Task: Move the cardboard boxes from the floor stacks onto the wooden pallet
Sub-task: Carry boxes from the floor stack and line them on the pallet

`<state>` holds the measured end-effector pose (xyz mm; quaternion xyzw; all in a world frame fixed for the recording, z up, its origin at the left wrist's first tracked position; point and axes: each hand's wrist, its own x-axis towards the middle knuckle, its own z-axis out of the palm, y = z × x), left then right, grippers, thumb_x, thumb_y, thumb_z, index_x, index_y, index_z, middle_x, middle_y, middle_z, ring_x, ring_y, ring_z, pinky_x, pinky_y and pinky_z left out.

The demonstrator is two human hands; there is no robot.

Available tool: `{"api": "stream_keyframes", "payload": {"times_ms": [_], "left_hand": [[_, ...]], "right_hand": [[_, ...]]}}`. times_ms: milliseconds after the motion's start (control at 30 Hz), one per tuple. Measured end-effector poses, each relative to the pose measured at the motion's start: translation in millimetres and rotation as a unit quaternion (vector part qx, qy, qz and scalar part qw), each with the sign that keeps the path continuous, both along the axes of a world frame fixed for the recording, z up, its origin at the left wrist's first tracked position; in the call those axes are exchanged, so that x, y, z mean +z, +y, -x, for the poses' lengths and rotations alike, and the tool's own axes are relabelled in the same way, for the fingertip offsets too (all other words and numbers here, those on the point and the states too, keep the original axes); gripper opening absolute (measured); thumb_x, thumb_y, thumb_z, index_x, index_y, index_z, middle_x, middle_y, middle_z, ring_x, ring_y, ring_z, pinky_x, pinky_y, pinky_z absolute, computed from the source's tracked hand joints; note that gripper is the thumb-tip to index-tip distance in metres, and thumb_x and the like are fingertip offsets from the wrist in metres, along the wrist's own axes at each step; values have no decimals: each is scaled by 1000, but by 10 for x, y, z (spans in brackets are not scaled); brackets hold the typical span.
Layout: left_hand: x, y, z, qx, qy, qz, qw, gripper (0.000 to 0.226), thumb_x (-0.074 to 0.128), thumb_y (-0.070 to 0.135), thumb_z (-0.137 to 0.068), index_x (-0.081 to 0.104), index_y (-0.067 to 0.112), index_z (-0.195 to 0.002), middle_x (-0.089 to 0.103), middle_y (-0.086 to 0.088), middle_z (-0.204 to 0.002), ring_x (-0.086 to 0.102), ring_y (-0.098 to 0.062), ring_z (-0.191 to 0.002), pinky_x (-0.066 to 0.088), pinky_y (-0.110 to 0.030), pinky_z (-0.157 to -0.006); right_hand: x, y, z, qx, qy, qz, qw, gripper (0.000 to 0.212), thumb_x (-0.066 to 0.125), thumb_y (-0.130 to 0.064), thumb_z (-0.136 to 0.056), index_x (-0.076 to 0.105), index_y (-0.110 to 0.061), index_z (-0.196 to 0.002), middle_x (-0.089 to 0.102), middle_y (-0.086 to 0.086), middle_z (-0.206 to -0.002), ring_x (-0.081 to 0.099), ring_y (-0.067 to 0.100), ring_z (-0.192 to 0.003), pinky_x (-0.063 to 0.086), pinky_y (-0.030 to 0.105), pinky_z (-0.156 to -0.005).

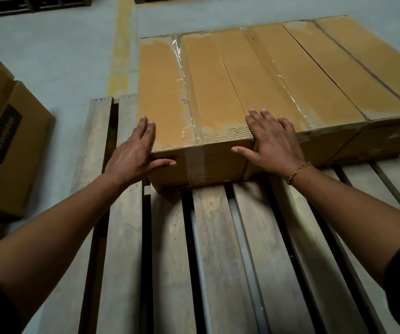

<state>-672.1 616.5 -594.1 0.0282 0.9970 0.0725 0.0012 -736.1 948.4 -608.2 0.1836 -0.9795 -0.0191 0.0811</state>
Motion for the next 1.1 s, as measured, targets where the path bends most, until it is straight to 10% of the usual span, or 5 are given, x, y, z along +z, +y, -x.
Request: {"api": "stream_keyframes", "payload": {"times_ms": [567,1100], "left_hand": [[-8,5,-2,1,-8,-4,1000,122,50,85,-71,7,16,-162,-3,-6,-171,39,-39,-144,47,-57,-103],[-10,18,3,-2,3,13,1000,117,50,81,-73,11,14,-160,4,-11,-170,46,-46,-137,51,-61,-96]], "right_hand": [[87,24,45,22,-56,-6,998,106,19,-86,-81,12,-19,-163,8,-2,-171,6,19,-157,14,49,-123],[36,246,52,100,-20,-10,995,60,19,-59,-104,32,-33,-157,30,-7,-165,27,20,-153,28,47,-115]]}}
